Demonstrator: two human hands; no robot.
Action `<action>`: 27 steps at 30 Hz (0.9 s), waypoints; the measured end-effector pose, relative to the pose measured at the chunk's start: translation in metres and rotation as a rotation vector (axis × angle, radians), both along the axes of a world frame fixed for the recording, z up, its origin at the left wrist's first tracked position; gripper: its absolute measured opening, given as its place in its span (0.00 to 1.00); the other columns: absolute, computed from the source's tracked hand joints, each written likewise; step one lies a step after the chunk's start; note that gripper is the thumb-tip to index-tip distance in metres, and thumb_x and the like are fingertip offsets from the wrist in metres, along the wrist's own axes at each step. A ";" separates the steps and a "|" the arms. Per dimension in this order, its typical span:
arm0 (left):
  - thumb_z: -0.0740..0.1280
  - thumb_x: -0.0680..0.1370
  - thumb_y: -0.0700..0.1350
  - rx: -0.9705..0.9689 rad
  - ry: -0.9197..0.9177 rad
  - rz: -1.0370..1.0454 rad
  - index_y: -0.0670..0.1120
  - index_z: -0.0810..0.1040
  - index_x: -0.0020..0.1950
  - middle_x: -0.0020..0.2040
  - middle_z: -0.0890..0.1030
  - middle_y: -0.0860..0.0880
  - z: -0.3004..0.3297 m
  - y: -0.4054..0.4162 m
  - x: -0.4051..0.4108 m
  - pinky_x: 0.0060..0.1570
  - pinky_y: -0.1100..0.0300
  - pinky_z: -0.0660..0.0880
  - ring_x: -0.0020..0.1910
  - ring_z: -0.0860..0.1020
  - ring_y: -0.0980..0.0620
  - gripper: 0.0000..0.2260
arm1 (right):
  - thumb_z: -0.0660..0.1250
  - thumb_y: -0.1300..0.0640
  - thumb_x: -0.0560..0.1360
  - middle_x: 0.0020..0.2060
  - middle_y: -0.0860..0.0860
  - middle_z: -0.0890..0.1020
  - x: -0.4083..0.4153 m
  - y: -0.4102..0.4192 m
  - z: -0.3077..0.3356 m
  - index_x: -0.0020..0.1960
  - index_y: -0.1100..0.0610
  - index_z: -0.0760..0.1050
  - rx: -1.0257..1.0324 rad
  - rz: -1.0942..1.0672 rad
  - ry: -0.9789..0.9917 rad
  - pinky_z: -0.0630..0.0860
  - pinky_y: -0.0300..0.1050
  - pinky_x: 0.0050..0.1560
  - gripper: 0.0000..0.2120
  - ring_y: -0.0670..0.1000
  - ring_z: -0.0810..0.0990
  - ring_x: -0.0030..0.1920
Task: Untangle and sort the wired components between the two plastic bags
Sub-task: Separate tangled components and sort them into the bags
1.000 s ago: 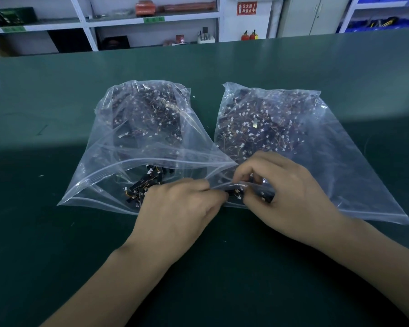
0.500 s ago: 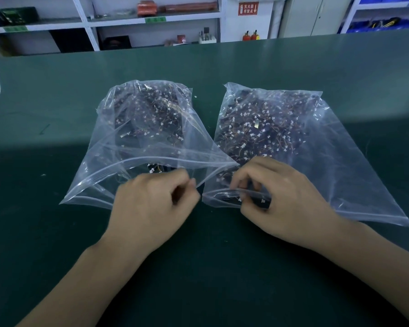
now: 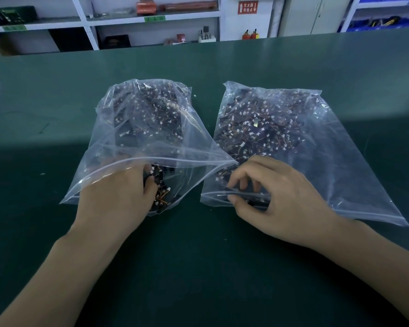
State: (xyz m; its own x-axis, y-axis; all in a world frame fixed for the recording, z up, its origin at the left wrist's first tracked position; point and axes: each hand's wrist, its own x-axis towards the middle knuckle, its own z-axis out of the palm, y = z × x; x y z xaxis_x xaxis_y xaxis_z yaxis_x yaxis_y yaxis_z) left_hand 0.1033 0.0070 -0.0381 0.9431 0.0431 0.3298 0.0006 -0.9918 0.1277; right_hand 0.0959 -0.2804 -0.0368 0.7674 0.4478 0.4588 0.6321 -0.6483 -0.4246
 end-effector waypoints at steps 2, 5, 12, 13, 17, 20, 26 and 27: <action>0.66 0.81 0.50 -0.025 -0.040 -0.037 0.54 0.82 0.50 0.36 0.76 0.57 0.000 -0.001 0.000 0.37 0.55 0.71 0.38 0.74 0.49 0.05 | 0.72 0.51 0.77 0.43 0.42 0.77 0.000 0.000 0.000 0.51 0.49 0.80 0.006 0.003 0.004 0.74 0.41 0.49 0.05 0.46 0.78 0.42; 0.71 0.80 0.46 -0.025 -0.115 -0.104 0.54 0.84 0.51 0.40 0.82 0.56 0.000 -0.007 -0.003 0.38 0.57 0.68 0.41 0.81 0.47 0.04 | 0.73 0.52 0.77 0.43 0.42 0.77 0.001 0.000 -0.001 0.51 0.50 0.81 0.026 0.005 0.011 0.74 0.42 0.49 0.04 0.45 0.78 0.43; 0.75 0.76 0.45 0.051 -0.210 -0.117 0.49 0.81 0.49 0.44 0.83 0.47 -0.002 -0.006 -0.001 0.37 0.56 0.67 0.40 0.81 0.41 0.05 | 0.73 0.52 0.78 0.44 0.42 0.78 0.002 -0.001 -0.003 0.51 0.49 0.81 0.039 0.004 0.021 0.75 0.42 0.49 0.03 0.45 0.78 0.43; 0.75 0.76 0.45 0.061 -0.195 -0.121 0.49 0.82 0.51 0.45 0.84 0.47 -0.003 -0.007 -0.001 0.37 0.56 0.67 0.41 0.82 0.41 0.06 | 0.72 0.52 0.78 0.44 0.42 0.78 0.002 -0.001 -0.003 0.51 0.49 0.81 0.039 0.006 0.020 0.75 0.42 0.49 0.03 0.45 0.78 0.43; 0.74 0.78 0.46 -0.010 -0.166 -0.141 0.56 0.86 0.53 0.45 0.86 0.54 -0.006 -0.007 -0.001 0.38 0.57 0.67 0.43 0.84 0.45 0.05 | 0.73 0.55 0.78 0.43 0.42 0.77 0.003 -0.002 -0.004 0.50 0.50 0.81 0.046 0.017 0.005 0.75 0.42 0.47 0.02 0.45 0.78 0.43; 0.74 0.79 0.45 -0.049 -0.171 -0.139 0.57 0.87 0.51 0.43 0.86 0.56 -0.005 -0.005 0.000 0.37 0.58 0.68 0.43 0.84 0.46 0.06 | 0.74 0.56 0.78 0.43 0.43 0.77 0.003 -0.002 -0.005 0.50 0.50 0.81 0.047 0.019 -0.003 0.76 0.43 0.47 0.03 0.46 0.78 0.43; 0.79 0.75 0.43 -0.067 -0.258 -0.272 0.55 0.89 0.51 0.45 0.88 0.58 0.000 -0.011 -0.002 0.38 0.58 0.76 0.43 0.86 0.49 0.08 | 0.74 0.55 0.78 0.43 0.42 0.77 0.003 -0.001 -0.005 0.49 0.50 0.81 0.049 0.030 -0.005 0.76 0.43 0.46 0.03 0.45 0.78 0.44; 0.79 0.75 0.43 -0.084 -0.271 -0.299 0.54 0.89 0.51 0.45 0.88 0.58 0.000 -0.012 -0.002 0.38 0.58 0.77 0.43 0.86 0.50 0.08 | 0.74 0.55 0.78 0.44 0.42 0.77 0.003 -0.001 -0.005 0.50 0.50 0.81 0.051 0.030 -0.008 0.75 0.42 0.46 0.03 0.45 0.77 0.43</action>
